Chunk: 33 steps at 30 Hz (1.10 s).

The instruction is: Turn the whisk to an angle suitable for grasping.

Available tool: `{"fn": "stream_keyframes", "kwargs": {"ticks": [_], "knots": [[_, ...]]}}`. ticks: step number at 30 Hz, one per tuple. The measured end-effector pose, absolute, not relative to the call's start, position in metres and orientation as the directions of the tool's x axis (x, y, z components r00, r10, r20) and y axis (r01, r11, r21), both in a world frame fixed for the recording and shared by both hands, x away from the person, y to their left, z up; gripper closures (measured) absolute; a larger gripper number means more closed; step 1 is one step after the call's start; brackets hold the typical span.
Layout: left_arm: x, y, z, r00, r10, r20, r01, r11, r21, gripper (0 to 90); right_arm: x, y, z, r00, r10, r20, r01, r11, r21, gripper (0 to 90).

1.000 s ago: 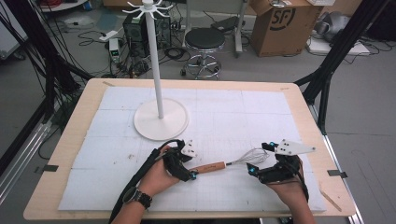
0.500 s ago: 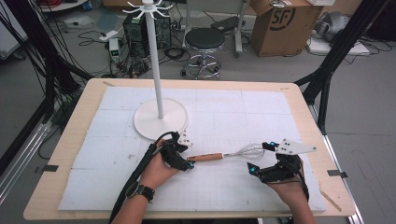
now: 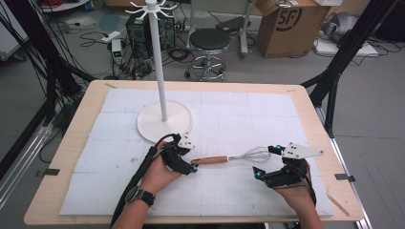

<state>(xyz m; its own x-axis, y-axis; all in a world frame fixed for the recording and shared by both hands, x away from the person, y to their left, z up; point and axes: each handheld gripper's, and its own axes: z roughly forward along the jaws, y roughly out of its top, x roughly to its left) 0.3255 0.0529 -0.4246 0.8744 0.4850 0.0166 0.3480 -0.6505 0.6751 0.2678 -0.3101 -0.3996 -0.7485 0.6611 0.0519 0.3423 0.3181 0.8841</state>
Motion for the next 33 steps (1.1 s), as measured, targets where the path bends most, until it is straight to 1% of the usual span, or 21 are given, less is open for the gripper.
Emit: {"fn": "stream_keyframes", "kwargs": {"ticks": [4,10,18,21,23,26,29,32,33], "knots": [[0.32,0.066,-0.415,0.877,0.48,0.008,0.337,-0.628,0.701,29.1,0.267,-0.309,-0.399,-0.75,0.659,0.059,0.348,0.317,0.882,0.3],[0.31,0.098,-0.406,0.872,0.49,-0.013,0.324,-0.555,0.766,25.9,0.266,-0.31,-0.399,-0.75,0.659,0.053,0.344,0.32,0.883,0.3],[0.297,0.135,-0.409,0.863,0.503,-0.048,0.319,-0.469,0.824,16.8,0.266,-0.308,-0.4,-0.746,0.664,0.044,0.345,0.329,0.879,0.3],[0.295,0.144,-0.411,0.863,0.501,-0.061,0.319,-0.448,0.835,15.8,0.266,-0.308,-0.4,-0.744,0.666,0.048,0.352,0.329,0.876,0.4],[0.294,0.148,-0.409,0.865,0.499,-0.051,0.31,-0.452,0.837,12.8,0.267,-0.308,-0.4,-0.741,0.67,0.045,0.35,0.327,0.878,0.3],[0.292,0.156,-0.407,0.873,0.484,-0.063,0.296,-0.423,0.856,10.6,0.269,-0.308,-0.4,-0.738,0.673,0.045,0.353,0.329,0.876,0.4],[0.292,0.162,-0.407,0.865,0.496,-0.073,0.303,-0.4,0.865,5.9,0.268,-0.306,-0.399,-0.734,0.677,0.044,0.357,0.331,0.874,0.4],[0.29,0.168,-0.405,0.868,0.488,-0.085,0.295,-0.371,0.881,4.8,0.268,-0.305,-0.398,-0.733,0.679,0.041,0.359,0.334,0.871,0.3],[0.29,0.169,-0.404,0.87,0.486,-0.077,0.287,-0.374,0.882,3.1,0.269,-0.305,-0.399,-0.735,0.677,0.036,0.355,0.339,0.871,0.3]]}}
